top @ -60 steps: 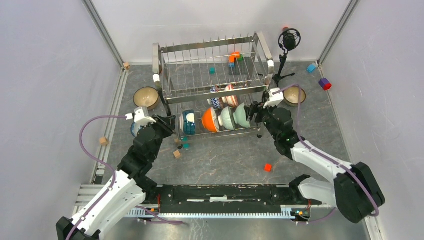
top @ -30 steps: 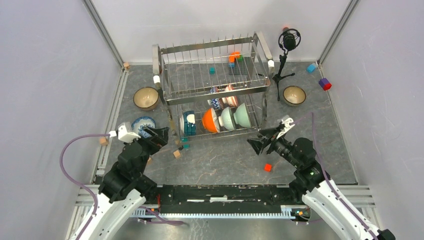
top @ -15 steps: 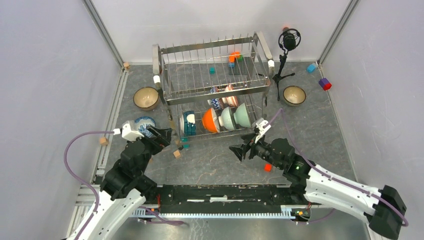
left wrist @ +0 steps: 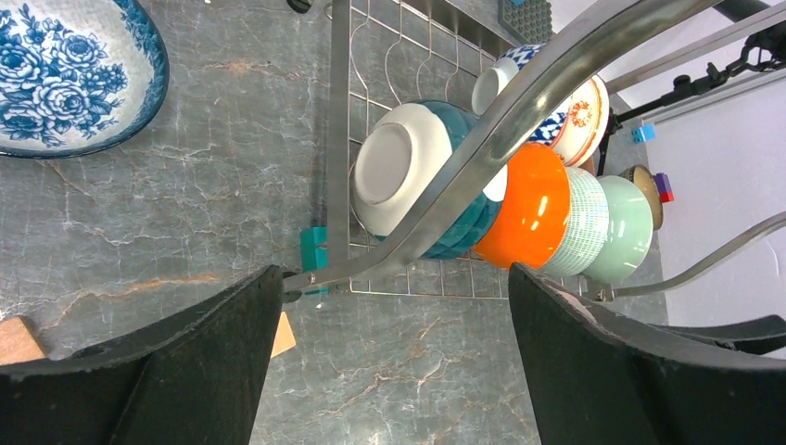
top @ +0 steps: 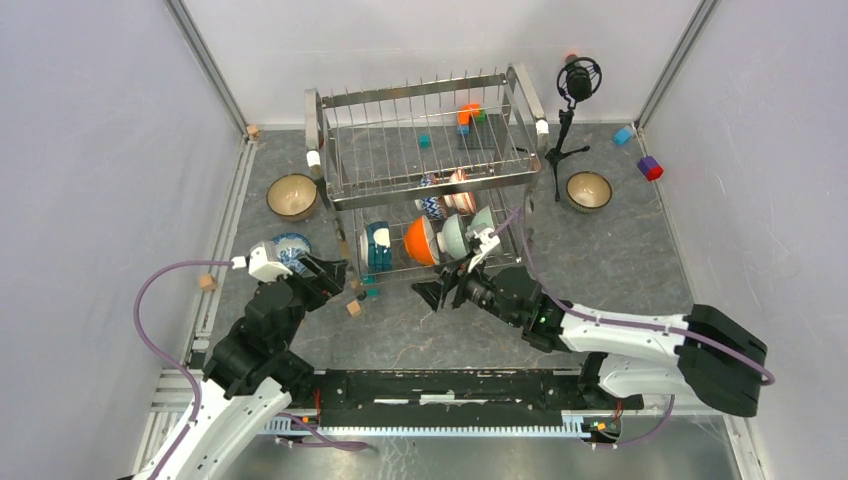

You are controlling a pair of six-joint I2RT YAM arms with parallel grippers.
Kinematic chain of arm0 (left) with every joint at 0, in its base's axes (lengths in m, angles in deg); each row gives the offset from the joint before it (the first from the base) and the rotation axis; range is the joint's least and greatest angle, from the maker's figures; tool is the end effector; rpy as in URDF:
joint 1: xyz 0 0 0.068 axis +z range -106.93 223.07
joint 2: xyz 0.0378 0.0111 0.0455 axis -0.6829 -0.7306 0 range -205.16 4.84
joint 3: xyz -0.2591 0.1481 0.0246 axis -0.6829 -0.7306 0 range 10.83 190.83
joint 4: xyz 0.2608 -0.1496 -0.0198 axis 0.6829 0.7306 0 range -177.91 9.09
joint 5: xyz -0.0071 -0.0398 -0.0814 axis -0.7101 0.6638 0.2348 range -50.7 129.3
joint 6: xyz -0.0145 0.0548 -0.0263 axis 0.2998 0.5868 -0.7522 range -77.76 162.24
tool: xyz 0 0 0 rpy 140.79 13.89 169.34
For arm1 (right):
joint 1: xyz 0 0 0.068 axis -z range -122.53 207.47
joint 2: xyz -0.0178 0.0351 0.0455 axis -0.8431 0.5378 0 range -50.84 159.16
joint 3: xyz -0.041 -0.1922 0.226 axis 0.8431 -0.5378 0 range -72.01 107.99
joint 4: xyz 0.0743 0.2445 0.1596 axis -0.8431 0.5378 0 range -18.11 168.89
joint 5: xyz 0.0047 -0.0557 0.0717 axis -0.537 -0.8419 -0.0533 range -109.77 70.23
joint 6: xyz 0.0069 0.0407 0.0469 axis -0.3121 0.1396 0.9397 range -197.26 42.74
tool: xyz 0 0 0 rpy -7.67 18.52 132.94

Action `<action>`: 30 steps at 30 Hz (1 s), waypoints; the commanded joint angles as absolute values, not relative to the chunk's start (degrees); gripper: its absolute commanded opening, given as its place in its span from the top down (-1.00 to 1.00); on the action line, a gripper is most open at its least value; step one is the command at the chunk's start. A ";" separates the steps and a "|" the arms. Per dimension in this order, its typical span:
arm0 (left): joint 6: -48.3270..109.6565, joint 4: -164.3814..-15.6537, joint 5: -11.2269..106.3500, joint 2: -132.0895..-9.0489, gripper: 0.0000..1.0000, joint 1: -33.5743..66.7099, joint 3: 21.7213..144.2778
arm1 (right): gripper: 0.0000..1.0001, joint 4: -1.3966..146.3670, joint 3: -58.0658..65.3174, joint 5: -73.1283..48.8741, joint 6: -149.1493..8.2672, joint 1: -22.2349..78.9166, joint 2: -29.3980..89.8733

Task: Unload the bowls from the dish rack
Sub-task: Pick up the bowl from the dish rack.

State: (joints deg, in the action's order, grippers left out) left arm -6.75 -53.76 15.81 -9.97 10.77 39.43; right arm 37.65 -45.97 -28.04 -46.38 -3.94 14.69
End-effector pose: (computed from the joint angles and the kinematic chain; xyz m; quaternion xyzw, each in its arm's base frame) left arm 0.1058 -0.0444 0.2738 -0.2317 0.7784 -0.2373 0.5330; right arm 0.1398 0.2422 0.2315 -0.1471 0.7236 0.4478 0.5042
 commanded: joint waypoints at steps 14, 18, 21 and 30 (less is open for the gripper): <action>-6.45 -56.45 15.31 -9.01 -0.83 10.35 37.96 | -0.47 26.73 -33.97 -32.73 -31.39 -3.67 33.11; -6.53 -56.45 15.04 -8.94 -0.82 10.26 37.81 | -0.43 27.18 -31.08 -32.83 -32.19 -3.16 36.56; -6.47 -56.54 15.09 -8.96 -0.81 10.08 37.81 | -0.36 26.62 -29.73 -32.51 -33.99 -2.74 38.27; -6.27 -56.75 15.00 -9.07 -0.78 9.87 37.73 | -0.28 30.75 -23.37 -27.33 -36.42 0.89 43.99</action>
